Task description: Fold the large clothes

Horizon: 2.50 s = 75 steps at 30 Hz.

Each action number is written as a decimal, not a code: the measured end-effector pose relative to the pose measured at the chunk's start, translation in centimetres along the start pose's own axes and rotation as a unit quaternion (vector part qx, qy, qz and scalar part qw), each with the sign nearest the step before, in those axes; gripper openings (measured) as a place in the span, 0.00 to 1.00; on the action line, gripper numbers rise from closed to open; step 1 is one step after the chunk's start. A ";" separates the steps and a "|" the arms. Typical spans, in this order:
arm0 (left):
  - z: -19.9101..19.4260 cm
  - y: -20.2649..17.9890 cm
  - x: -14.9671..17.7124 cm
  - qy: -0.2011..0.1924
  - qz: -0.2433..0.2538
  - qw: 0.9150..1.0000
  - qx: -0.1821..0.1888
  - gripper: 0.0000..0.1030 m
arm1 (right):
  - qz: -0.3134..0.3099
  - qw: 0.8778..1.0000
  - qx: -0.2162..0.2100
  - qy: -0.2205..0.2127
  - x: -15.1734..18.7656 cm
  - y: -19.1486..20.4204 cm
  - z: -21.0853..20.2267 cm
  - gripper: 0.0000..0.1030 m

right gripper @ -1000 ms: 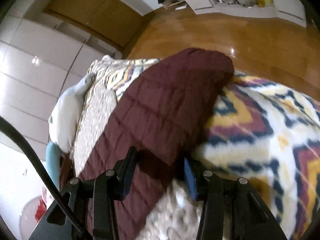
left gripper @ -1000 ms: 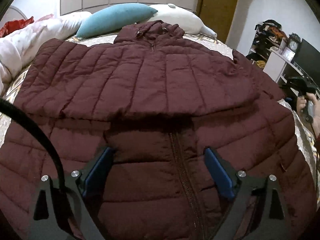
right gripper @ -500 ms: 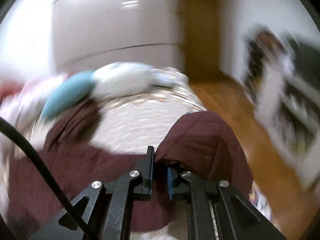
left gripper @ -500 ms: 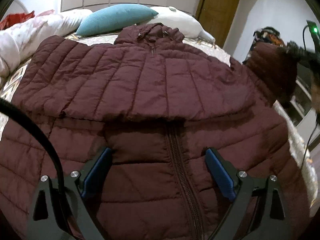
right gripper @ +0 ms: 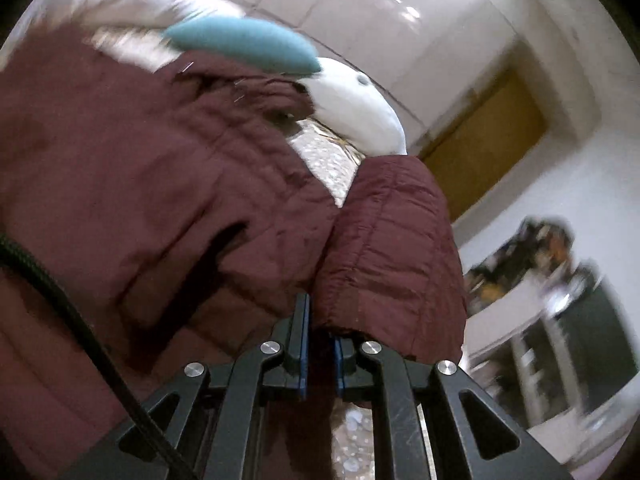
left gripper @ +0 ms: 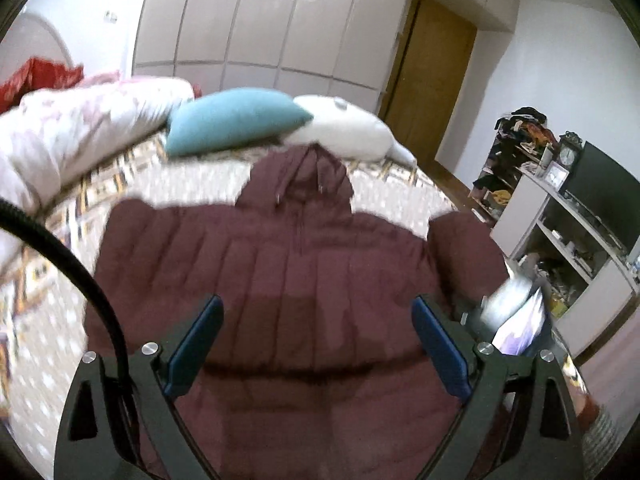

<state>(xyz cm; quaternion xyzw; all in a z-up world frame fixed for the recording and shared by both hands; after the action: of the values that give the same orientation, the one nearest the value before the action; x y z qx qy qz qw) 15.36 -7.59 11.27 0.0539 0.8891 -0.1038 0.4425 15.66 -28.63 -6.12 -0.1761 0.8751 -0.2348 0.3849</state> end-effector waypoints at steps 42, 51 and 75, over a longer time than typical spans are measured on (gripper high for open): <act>1.8 -2.5 0.4 0.043 0.100 0.994 -0.015 0.91 | 0.280 0.959 -0.047 0.012 6.2 -15.0 -4.4 0.55; 2.1 0.4 1.9 0.055 0.058 0.996 -0.025 0.91 | 0.458 0.858 -0.231 0.034 5.7 -15.4 2.2 0.04; 0.6 5.3 0.6 0.035 -0.001 0.998 -0.042 0.91 | 0.392 0.887 -0.222 -0.100 -3.1 -11.5 -8.0 0.77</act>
<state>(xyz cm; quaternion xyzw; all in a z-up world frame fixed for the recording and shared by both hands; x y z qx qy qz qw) 16.47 -2.59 9.70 0.0382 0.9077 -0.0648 0.4128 13.11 -34.45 6.76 0.0777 0.8591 0.1543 0.4818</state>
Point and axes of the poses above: each gripper's, at about its wrist camera, not at the fingertips, and z roughly the way its jaws point, y to its left, x to its underside, the point moved 6 cm from there along z, roughly the way its jaws point, and after that the axes turned 8 degrees about -x, right-handed, at the moved point
